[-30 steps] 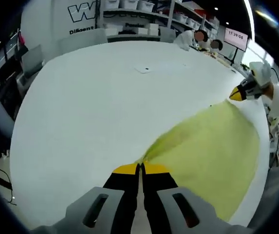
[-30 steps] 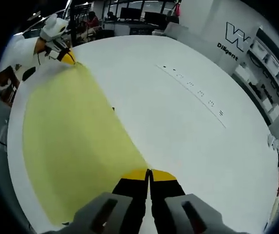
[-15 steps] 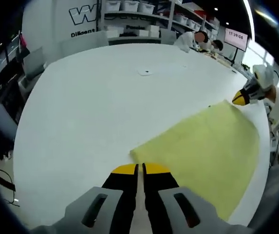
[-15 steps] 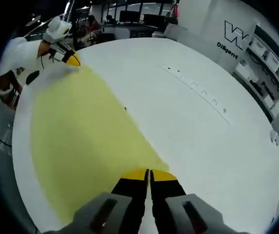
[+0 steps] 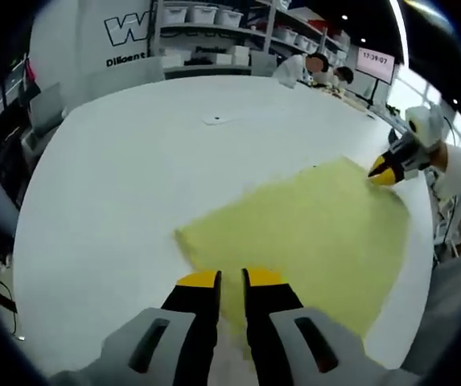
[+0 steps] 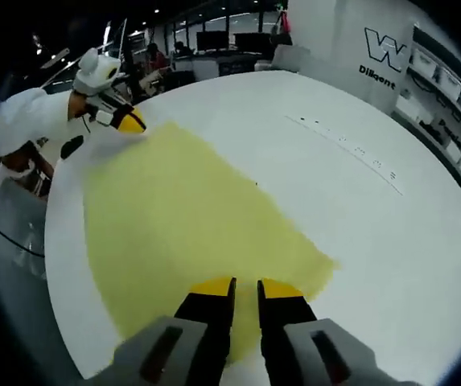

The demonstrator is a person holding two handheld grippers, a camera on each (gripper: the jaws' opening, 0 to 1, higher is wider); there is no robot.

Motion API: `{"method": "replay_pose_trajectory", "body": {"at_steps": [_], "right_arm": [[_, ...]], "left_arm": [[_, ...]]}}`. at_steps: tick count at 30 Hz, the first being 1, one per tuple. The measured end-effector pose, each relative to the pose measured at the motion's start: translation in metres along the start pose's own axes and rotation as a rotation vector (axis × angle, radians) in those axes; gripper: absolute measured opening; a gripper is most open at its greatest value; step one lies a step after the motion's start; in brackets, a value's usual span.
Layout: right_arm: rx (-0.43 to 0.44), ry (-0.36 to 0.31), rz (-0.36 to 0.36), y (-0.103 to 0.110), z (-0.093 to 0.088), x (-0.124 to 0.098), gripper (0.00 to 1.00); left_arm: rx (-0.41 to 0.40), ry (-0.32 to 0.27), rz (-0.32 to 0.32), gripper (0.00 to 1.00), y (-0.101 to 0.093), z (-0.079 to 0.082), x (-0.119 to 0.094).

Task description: Fold the garment on the visible template until the final outline fits inside the template.

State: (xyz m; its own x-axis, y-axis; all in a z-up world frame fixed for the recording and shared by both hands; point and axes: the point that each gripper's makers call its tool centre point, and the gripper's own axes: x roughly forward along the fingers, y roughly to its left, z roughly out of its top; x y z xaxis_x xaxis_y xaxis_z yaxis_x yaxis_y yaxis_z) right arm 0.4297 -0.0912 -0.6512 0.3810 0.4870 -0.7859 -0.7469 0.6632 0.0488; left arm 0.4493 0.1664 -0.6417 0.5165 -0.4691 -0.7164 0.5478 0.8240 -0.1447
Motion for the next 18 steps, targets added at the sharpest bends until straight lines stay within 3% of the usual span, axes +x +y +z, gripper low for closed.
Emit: {"method": "replay_pose_trajectory", "body": {"at_steps": [3, 9, 18], "right_arm": [[-0.008, -0.007, 0.038, 0.019, 0.003, 0.003, 0.17], [-0.042, -0.012, 0.081, 0.048, 0.004, 0.004, 0.2], [-0.056, -0.029, 0.112, 0.071, 0.004, 0.004, 0.3]], "left_arm": [[0.01, -0.009, -0.041, 0.16, -0.017, -0.005, -0.003], [0.028, -0.014, -0.058, 0.17, -0.034, -0.017, -0.009], [0.055, 0.0, -0.092, 0.23, -0.049, -0.029, -0.01]]}}
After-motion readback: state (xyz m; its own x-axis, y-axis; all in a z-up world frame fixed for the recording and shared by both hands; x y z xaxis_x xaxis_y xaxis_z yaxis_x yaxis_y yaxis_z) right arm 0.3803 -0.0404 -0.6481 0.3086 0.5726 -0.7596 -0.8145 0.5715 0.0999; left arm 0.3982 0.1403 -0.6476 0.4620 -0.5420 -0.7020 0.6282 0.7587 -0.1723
